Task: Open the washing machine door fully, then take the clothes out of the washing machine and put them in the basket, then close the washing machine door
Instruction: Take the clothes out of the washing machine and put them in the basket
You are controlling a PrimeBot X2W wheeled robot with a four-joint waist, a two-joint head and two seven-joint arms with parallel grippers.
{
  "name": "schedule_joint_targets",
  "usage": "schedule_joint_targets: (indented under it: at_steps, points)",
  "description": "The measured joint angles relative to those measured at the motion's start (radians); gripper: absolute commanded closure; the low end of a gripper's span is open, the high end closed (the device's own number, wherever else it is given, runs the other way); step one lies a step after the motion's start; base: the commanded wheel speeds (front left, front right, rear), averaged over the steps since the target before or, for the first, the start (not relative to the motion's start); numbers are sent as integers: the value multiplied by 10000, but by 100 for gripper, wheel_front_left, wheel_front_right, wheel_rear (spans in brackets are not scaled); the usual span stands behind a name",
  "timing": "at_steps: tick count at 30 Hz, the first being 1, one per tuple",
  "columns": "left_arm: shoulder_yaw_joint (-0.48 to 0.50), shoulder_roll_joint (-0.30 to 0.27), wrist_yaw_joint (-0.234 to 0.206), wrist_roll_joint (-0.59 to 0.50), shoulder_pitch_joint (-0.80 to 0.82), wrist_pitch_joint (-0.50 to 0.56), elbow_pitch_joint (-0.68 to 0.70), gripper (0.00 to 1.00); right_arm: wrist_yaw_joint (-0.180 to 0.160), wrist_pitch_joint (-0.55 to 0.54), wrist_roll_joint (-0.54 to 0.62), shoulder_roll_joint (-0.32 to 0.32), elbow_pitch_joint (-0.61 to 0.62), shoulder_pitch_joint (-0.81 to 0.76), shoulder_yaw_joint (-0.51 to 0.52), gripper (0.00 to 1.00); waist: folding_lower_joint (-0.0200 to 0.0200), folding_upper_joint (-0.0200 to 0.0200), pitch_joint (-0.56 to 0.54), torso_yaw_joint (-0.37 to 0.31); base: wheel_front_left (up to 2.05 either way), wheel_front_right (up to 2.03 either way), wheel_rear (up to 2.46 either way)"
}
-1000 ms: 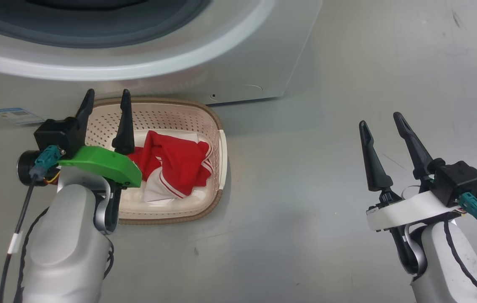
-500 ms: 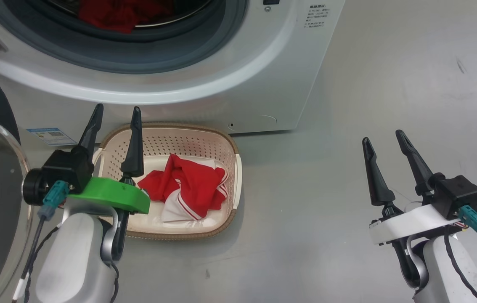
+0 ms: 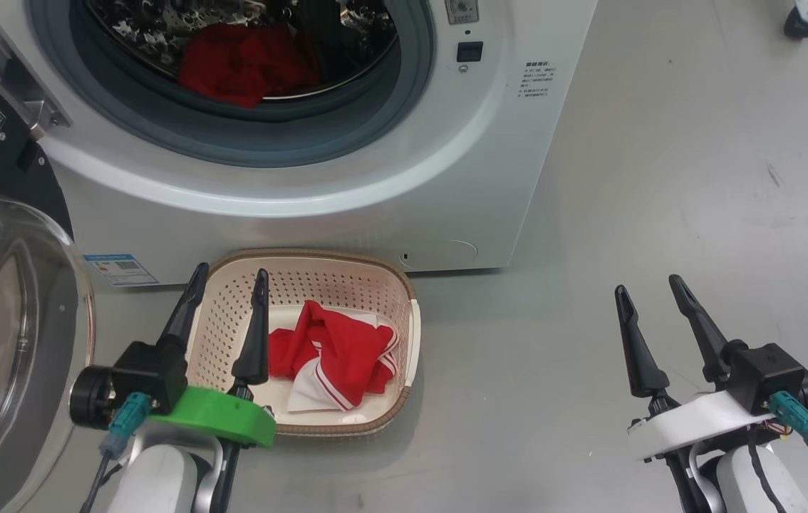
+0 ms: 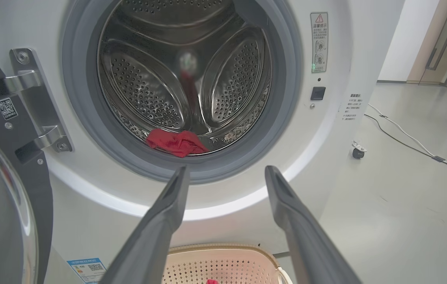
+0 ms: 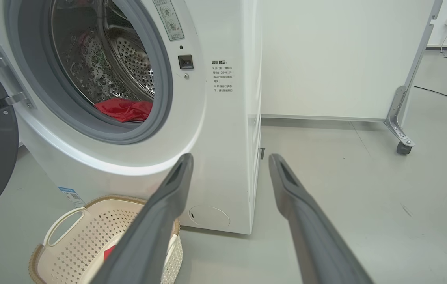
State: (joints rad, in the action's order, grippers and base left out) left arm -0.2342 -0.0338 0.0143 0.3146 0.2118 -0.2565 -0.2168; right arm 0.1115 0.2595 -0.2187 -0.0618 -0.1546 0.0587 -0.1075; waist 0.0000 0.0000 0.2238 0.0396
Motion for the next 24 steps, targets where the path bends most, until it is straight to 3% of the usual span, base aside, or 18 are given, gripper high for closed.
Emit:
schedule_joint_targets:
  at_steps: [24]
  points:
    - [-313,-65,-284,-215,-1660,0,1317,0,-176,0,2,65,263,-626,-67,0,0,0,-691,121,0,0,0]
